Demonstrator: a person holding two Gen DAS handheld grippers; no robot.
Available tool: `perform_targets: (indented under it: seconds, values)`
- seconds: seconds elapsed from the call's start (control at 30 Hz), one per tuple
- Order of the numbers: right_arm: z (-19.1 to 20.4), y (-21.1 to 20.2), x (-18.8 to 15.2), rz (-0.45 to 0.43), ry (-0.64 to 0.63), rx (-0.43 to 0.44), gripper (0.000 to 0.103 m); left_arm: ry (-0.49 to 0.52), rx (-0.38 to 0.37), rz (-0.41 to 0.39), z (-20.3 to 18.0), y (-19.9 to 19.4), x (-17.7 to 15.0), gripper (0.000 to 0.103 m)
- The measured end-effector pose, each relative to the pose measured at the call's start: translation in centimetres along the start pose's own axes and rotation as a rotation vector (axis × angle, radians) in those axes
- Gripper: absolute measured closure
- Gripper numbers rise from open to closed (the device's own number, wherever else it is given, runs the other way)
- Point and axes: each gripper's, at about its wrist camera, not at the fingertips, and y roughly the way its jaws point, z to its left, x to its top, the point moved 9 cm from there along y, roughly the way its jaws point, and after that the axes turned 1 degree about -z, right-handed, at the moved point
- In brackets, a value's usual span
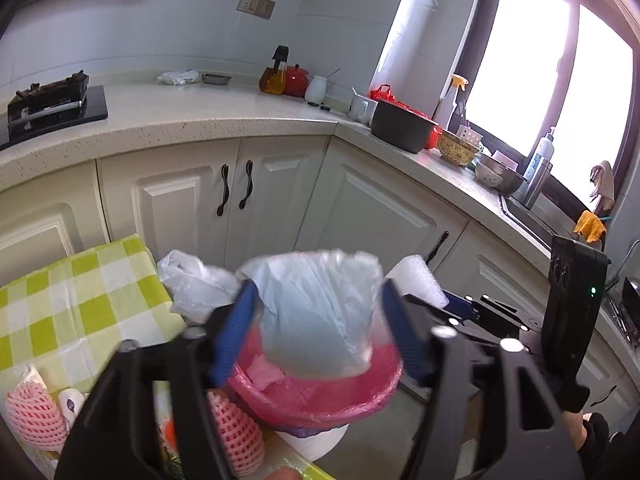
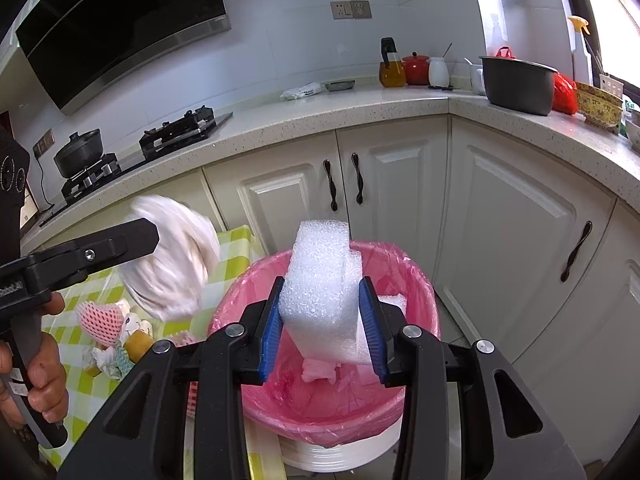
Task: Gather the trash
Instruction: 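Drop the foam sheet and plastic bag into the pink bin with both grippers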
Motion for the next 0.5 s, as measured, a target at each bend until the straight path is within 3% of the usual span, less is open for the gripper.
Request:
perform_targets:
  seconds: [0.07, 0.33, 0.5]
  values:
    - [-0.1, 0.2, -0.3, 0.007, 0.0, -0.003, 0.046, -0.007, -0.006, 0.003, 0.2, 0.2, -0.1, 0.027]
    - [-0.9, -0.8, -1.6, 0.008, 0.014, -0.026, 0.045, -0.049, 0.028, -0.027, 2.5, -2.1, -0.7, 0.027]
    - [-0.1, -1.9, -2.6, 0.003, 0.027, -0.033, 0.04, -0.076, 0.075, -0.057, 4.6, -5.1, -2.0, 0.027]
